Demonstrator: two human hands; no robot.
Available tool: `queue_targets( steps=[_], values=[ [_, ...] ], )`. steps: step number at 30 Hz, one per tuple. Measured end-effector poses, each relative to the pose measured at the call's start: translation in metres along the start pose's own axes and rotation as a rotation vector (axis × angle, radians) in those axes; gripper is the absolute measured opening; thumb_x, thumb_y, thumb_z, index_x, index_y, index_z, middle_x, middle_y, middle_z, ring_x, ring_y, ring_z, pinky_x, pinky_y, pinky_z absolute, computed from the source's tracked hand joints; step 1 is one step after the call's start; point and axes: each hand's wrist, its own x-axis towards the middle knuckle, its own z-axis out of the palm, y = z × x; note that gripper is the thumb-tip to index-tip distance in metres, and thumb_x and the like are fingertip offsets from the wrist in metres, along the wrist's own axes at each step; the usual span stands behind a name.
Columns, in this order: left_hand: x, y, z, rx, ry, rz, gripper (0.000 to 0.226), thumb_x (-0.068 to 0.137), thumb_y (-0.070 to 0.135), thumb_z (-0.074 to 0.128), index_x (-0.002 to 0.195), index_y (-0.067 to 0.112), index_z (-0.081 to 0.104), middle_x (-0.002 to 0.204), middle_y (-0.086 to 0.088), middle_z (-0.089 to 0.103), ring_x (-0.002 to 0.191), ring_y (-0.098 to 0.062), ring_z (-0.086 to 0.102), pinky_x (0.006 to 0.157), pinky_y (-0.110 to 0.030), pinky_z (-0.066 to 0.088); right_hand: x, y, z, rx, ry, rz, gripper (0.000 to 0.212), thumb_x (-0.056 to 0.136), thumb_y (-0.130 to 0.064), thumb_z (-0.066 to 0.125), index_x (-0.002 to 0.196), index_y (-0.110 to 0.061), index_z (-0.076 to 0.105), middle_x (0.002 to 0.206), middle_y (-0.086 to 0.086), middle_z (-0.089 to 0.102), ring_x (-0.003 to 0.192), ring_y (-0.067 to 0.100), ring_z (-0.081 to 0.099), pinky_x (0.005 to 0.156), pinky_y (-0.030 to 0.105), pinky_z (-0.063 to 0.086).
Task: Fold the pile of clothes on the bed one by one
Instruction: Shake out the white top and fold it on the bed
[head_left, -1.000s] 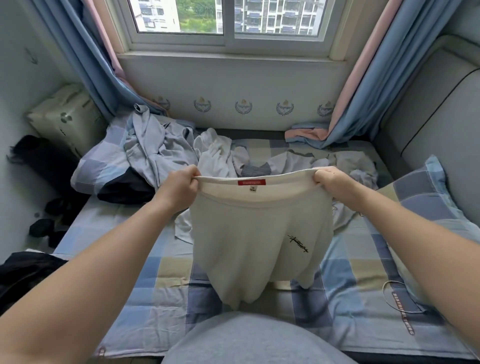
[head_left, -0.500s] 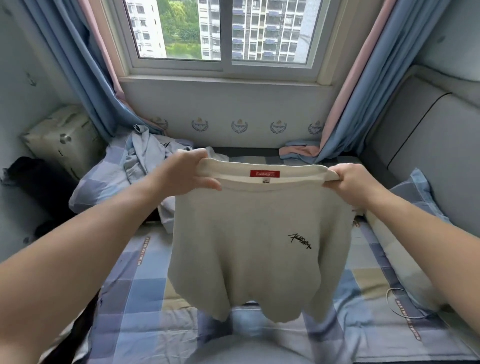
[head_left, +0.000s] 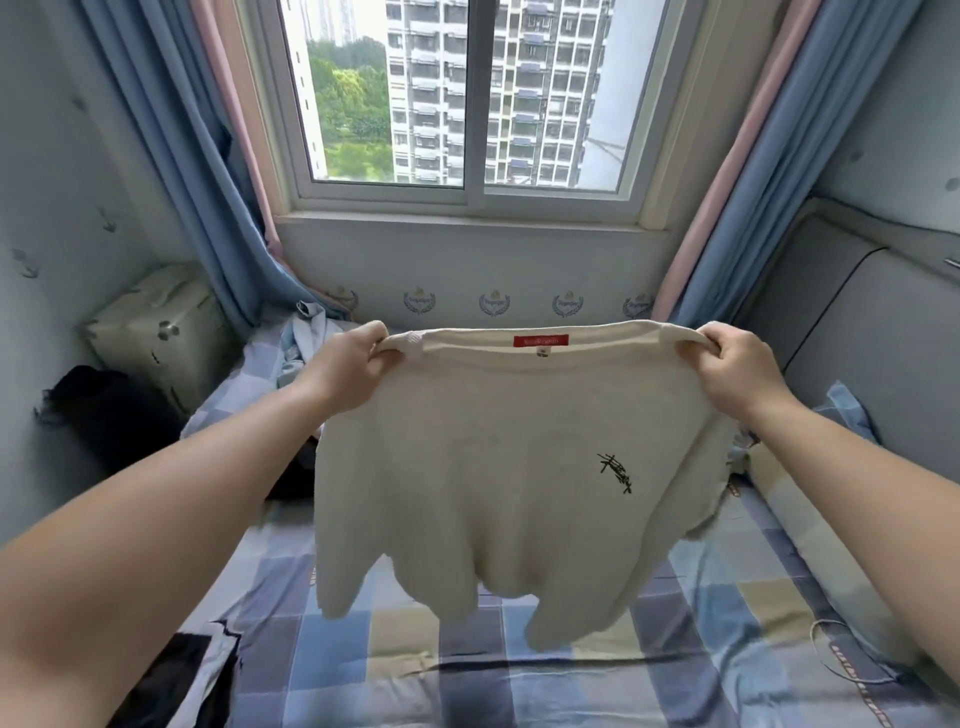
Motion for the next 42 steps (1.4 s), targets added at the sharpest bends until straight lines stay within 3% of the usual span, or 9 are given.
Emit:
queue_targets(
  steps=[3, 7, 13, 17, 22, 28, 33, 37, 42],
  values=[
    [-0.023, -0.002, -0.013, 0.022, 0.029, 0.031, 0.026, 0.1, 0.035, 0.057, 0.084, 0.019, 0.044, 0.073, -0.005, 0.056, 0.072, -0.029, 0.052, 0.065, -0.039, 0.04, -0.01, -0.011, -0.008, -0.033, 0.012, -0.016, 0.025, 0.099, -0.03, 0.058, 0.078, -0.016, 0.057, 0.069, 0.004, 0.059, 0.065, 0.019, 0.051, 0.061, 0.037, 0.039],
    [-0.071, 0.006, -0.025, 0.046, 0.04, 0.069, 0.017, 0.103, 0.027, 0.051, 0.09, 0.021, 0.043, 0.081, -0.003, 0.057, 0.078, -0.028, 0.053, 0.075, -0.044, 0.045, -0.042, -0.01, -0.027, -0.039, 0.005, -0.046, 0.028, 0.1, -0.033, 0.057, 0.075, -0.022, 0.05, 0.07, 0.0, 0.058, 0.07, 0.025, 0.051, 0.065, 0.038, 0.039],
    [-0.171, 0.046, -0.036, 0.041, 0.086, 0.04, 0.017, 0.104, 0.025, 0.052, 0.087, 0.026, 0.049, 0.076, 0.001, 0.057, 0.07, -0.02, 0.052, 0.065, -0.037, 0.04, -0.112, 0.009, -0.072, 0.008, -0.037, -0.102, 0.026, 0.1, -0.033, 0.057, 0.079, -0.018, 0.052, 0.072, 0.005, 0.061, 0.07, 0.026, 0.054, 0.068, 0.042, 0.044],
    [-0.228, 0.071, -0.042, 0.087, 0.08, 0.039, 0.023, 0.102, 0.026, 0.054, 0.084, 0.013, 0.056, 0.073, -0.003, 0.06, 0.069, -0.024, 0.055, 0.065, -0.036, 0.042, -0.16, 0.022, -0.102, 0.041, -0.065, -0.106, 0.028, 0.1, -0.033, 0.057, 0.078, -0.017, 0.053, 0.071, 0.006, 0.061, 0.067, 0.024, 0.053, 0.066, 0.041, 0.043],
    [-0.249, 0.111, -0.06, 0.08, 0.16, 0.095, 0.034, 0.103, 0.028, 0.053, 0.075, 0.011, 0.049, 0.066, -0.004, 0.054, 0.064, -0.024, 0.049, 0.06, -0.032, 0.038, -0.188, 0.029, -0.143, 0.065, -0.054, -0.109, 0.028, 0.101, -0.033, 0.057, 0.078, -0.016, 0.054, 0.071, 0.005, 0.061, 0.067, 0.022, 0.053, 0.066, 0.041, 0.044],
    [-0.238, 0.131, -0.041, -0.003, 0.218, 0.019, 0.04, 0.103, 0.044, 0.05, 0.074, 0.016, 0.049, 0.065, -0.004, 0.056, 0.061, -0.023, 0.05, 0.058, -0.036, 0.038, -0.183, 0.04, -0.155, 0.082, -0.059, -0.07, 0.032, 0.101, -0.034, 0.056, 0.077, -0.014, 0.054, 0.068, 0.004, 0.057, 0.063, 0.019, 0.05, 0.06, 0.036, 0.041],
    [-0.199, 0.113, -0.009, 0.032, 0.22, -0.025, 0.038, 0.103, 0.049, 0.047, 0.072, 0.026, 0.044, 0.07, -0.002, 0.057, 0.073, -0.03, 0.053, 0.066, -0.04, 0.037, -0.142, 0.052, -0.133, 0.038, -0.087, -0.056, 0.031, 0.099, -0.033, 0.059, 0.075, -0.015, 0.056, 0.066, 0.003, 0.056, 0.064, 0.019, 0.05, 0.059, 0.034, 0.039],
    [-0.145, 0.078, 0.024, 0.081, 0.18, -0.062, 0.042, 0.102, 0.055, 0.043, 0.081, 0.018, 0.048, 0.076, -0.008, 0.06, 0.077, -0.034, 0.057, 0.066, -0.042, 0.04, -0.091, 0.068, -0.092, -0.001, -0.117, -0.022, 0.028, 0.097, -0.036, 0.062, 0.078, -0.016, 0.057, 0.069, 0.001, 0.059, 0.067, 0.019, 0.052, 0.062, 0.037, 0.042],
    [-0.036, 0.003, 0.102, 0.112, 0.095, -0.099, 0.04, 0.102, 0.054, 0.044, 0.075, 0.025, 0.042, 0.076, -0.004, 0.055, 0.077, -0.03, 0.052, 0.068, -0.044, 0.042, 0.003, 0.103, 0.01, -0.084, -0.187, 0.026, 0.022, 0.095, -0.032, 0.066, 0.081, -0.016, 0.061, 0.073, -0.001, 0.061, 0.078, 0.026, 0.056, 0.067, 0.036, 0.039]
  ],
)
